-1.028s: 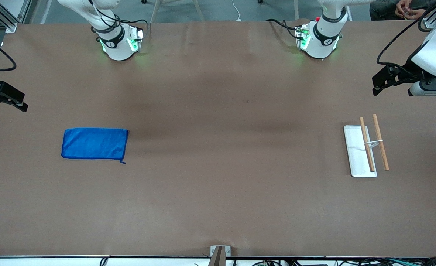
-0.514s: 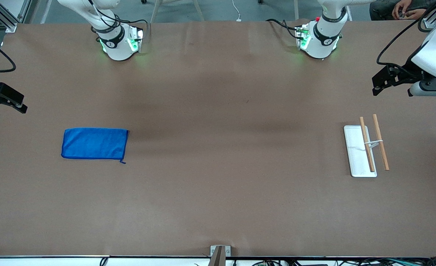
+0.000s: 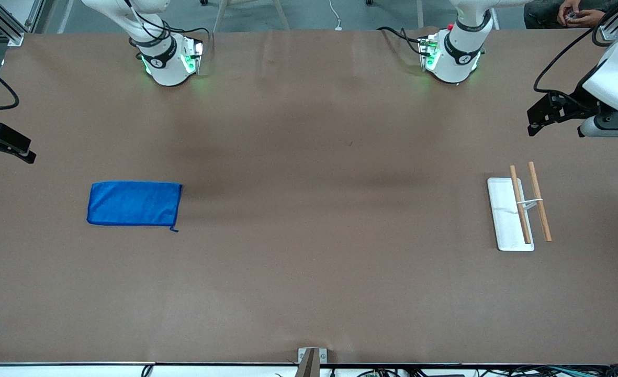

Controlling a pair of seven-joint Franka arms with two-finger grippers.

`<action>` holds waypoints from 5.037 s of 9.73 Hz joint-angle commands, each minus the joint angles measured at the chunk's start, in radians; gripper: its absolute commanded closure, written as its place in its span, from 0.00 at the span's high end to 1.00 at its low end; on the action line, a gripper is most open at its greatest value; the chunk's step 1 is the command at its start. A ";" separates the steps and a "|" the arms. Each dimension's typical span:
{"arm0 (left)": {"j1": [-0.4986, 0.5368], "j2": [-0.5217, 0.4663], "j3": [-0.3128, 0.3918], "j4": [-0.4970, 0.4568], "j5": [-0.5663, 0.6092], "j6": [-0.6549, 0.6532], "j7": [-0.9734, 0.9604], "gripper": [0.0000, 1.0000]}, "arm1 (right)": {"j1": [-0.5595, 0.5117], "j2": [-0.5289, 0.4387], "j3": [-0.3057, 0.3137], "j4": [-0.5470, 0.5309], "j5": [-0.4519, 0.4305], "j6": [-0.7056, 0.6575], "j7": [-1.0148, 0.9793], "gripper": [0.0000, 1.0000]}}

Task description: Right arm passes towel to left arm to hang

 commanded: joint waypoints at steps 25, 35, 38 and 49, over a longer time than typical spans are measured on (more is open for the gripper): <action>-0.002 0.032 -0.005 0.011 0.004 -0.016 0.018 1.00 | -0.209 0.399 0.006 -0.705 -0.013 1.045 -0.080 0.86; 0.000 0.032 -0.005 0.011 0.004 -0.016 0.018 1.00 | -0.198 0.372 0.013 -0.697 -0.012 0.985 -0.109 0.01; -0.003 0.032 -0.005 0.011 0.004 -0.016 0.016 1.00 | -0.191 0.259 0.044 -0.657 0.005 0.825 -0.106 0.01; -0.012 0.071 -0.013 0.083 -0.197 -0.010 -0.007 1.00 | 0.225 0.119 0.145 -0.055 0.526 0.223 0.546 0.01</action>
